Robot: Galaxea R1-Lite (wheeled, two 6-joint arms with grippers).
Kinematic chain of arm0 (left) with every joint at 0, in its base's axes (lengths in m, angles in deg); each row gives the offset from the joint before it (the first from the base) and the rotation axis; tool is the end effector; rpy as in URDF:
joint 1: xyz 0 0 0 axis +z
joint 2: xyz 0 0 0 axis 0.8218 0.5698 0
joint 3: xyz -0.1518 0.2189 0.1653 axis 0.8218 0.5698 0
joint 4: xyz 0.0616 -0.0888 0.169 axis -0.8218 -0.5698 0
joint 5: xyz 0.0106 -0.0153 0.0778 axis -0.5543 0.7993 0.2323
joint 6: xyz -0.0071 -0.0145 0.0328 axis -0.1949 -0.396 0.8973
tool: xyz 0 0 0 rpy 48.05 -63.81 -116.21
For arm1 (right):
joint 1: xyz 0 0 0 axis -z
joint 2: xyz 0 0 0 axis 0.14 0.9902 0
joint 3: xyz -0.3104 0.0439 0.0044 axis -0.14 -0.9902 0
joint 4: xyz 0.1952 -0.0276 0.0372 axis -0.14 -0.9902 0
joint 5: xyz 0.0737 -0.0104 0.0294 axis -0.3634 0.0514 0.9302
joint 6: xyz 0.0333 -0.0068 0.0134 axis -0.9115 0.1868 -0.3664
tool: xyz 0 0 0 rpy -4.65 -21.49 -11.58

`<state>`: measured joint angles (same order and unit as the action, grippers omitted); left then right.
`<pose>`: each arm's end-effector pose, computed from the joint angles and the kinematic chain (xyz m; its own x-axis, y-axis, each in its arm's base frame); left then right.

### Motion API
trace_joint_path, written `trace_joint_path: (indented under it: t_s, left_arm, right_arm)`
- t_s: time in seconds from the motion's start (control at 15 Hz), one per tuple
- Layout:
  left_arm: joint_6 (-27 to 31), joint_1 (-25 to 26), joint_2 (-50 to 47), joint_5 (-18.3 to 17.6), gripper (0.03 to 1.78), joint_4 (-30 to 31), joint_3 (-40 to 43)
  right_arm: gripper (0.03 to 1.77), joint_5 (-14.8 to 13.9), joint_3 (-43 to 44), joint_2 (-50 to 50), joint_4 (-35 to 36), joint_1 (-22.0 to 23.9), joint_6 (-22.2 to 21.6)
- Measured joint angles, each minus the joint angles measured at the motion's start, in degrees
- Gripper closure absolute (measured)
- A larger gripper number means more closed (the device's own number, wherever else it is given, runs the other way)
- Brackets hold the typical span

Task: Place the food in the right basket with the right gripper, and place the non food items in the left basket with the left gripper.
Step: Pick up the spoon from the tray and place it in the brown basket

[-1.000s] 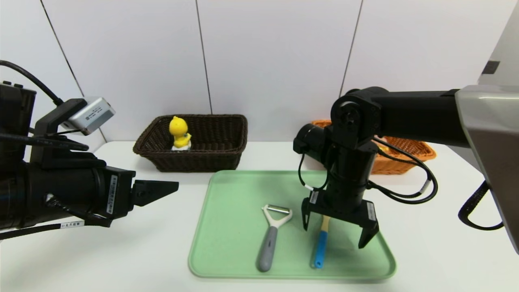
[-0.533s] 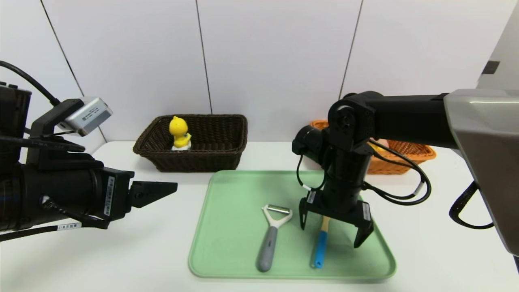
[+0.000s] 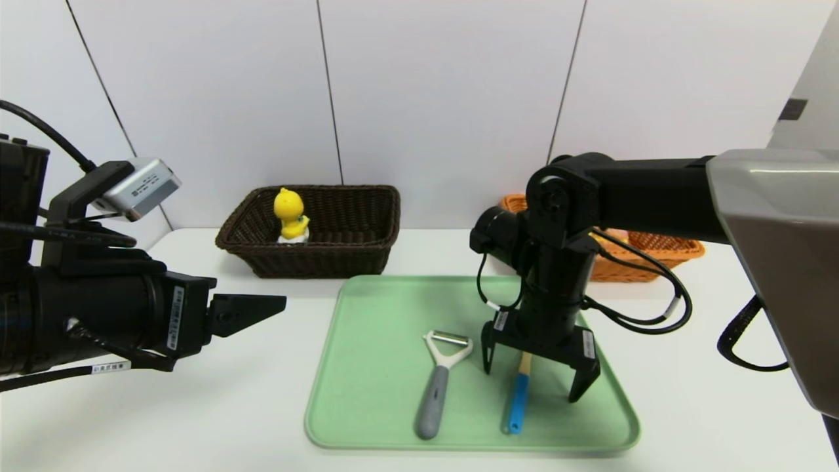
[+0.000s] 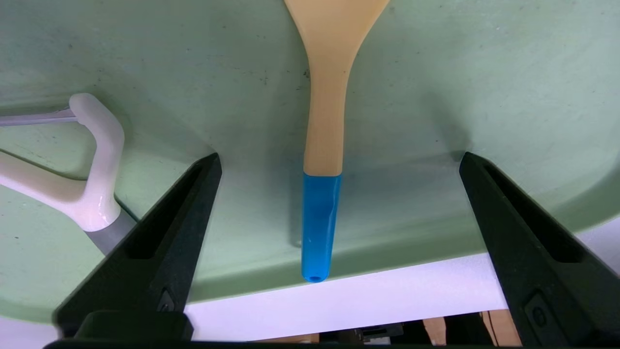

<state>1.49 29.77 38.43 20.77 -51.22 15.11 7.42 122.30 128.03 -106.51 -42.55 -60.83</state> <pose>0.1772 -0.0858 0.2535 0.7806 -0.4095 -0.4722 0.3871 0.9099 -0.1490 0.3241 0.2260 0.1451 -0.0510 0.0524 -0.9973 0.3495 0.9364 0.0314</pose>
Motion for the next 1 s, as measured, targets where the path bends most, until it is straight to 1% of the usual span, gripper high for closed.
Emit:
trace_joint_path:
  t_s: [0.13,0.2,0.4,0.47,0.53,1.0]
  left_arm:
    - [0.0,0.0,0.0,0.0,0.12,0.0,0.0]
    - [0.0,0.0,0.0,0.0,0.12,0.0,-0.1]
    - [0.0,0.0,0.0,0.0,0.12,0.0,-0.1]
    - [0.0,0.0,0.0,0.0,0.12,0.0,-0.1]
    - [0.0,0.0,-0.1,-0.1,0.12,-0.1,-0.1]
    - [0.0,0.0,-0.4,-0.1,0.12,-0.1,0.0]
  right_arm:
    - [0.57,0.6,0.0,0.2,0.0,0.2,0.1]
    - [0.70,0.9,0.0,0.2,-0.1,0.2,0.0]
    - [0.99,0.9,0.0,0.3,-0.1,0.2,0.1]
    - [1.13,0.9,0.0,0.4,-0.1,0.2,0.1]
    - [1.65,0.9,-0.1,0.4,-0.4,0.2,0.1]
    - [1.65,0.9,-0.1,-1.1,-0.2,0.2,0.6]
